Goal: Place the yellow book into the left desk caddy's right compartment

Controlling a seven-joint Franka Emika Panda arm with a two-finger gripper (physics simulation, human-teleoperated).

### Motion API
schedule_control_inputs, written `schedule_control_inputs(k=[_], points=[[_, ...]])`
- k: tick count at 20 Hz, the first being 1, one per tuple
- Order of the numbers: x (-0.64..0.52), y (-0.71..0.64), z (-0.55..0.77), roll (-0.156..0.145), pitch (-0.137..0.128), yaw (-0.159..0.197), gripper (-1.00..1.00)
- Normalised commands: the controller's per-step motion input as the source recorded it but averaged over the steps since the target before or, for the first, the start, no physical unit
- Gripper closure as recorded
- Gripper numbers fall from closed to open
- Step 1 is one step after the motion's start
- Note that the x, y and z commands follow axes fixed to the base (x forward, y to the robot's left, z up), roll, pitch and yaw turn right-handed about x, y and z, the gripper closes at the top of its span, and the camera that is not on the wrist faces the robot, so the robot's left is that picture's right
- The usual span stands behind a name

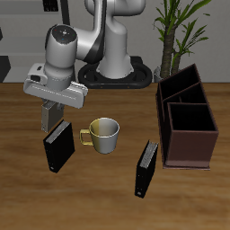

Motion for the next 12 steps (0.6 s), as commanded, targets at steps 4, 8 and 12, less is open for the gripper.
schedule_control_inputs(k=[4, 8, 12], points=[[-0.23, 0.15, 0.58, -0.096, 0.025, 0.007, 1.00], [-0.19, 0.22, 0.47, -0.012, -0.036, 0.008, 1.00], [-0.17, 0.37, 0.46, 0.014, -0.056, 0.018, 1.00]])
